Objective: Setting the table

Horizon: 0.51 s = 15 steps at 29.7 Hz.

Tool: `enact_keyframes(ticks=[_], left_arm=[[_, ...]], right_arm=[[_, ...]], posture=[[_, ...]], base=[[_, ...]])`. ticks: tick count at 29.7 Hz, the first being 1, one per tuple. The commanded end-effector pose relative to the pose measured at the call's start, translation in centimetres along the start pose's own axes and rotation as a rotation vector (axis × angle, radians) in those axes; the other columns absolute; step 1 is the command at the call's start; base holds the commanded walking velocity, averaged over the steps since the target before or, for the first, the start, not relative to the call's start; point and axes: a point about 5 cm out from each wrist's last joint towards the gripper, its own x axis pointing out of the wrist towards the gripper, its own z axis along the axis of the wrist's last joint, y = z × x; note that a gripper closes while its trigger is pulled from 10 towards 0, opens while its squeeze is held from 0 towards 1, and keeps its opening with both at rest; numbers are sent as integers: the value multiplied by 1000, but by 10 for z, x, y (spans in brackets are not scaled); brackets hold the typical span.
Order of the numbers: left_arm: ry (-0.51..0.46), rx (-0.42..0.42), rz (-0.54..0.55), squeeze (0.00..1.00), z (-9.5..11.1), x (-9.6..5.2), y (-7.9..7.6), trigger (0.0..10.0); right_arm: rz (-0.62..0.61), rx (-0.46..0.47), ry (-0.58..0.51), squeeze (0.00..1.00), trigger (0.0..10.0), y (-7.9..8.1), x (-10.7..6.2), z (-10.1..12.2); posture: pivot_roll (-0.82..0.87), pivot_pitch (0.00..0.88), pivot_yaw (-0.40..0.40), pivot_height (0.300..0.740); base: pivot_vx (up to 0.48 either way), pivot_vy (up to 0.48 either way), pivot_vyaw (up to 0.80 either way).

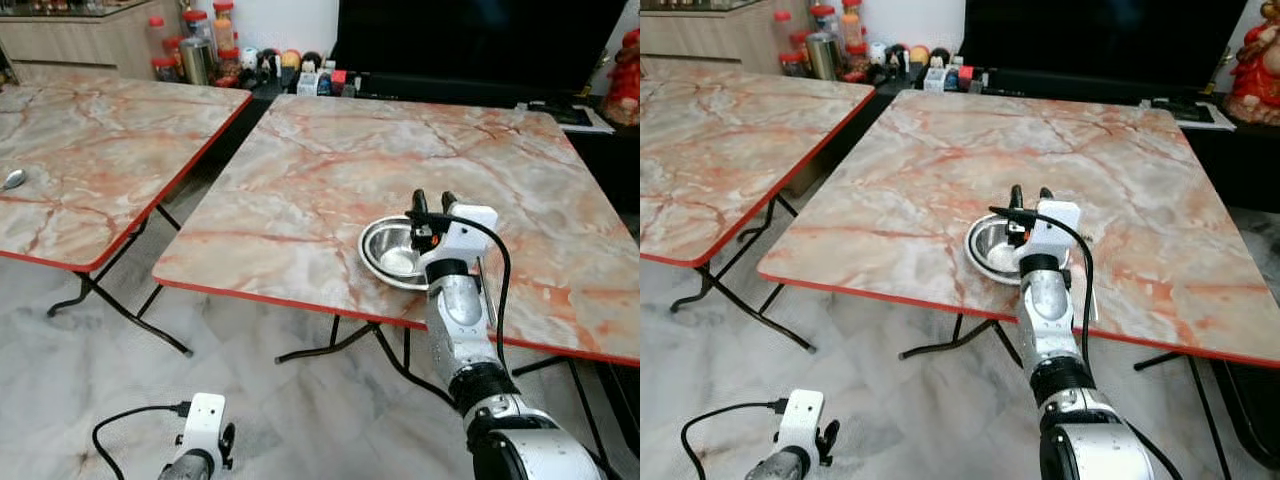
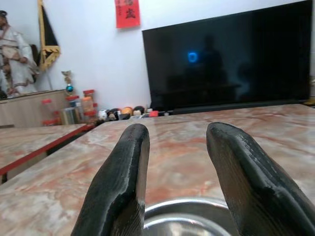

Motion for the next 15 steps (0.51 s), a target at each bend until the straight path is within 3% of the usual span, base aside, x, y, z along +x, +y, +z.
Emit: enact_keyframes(ticks=[1, 15], left_arm=[[-13, -2, -7, 0, 3, 1, -1, 10000], [-17, -14, -6, 0, 5, 2, -3, 10000]], right_arm=[[-3, -5, -11, 0, 10000, -1, 0, 2], [-6, -11, -6, 0, 10000, -3, 0, 3]], posture=[[6, 0, 13, 705], [2, 0, 7, 705]], base=[[0, 368, 0], [0, 372, 0]])
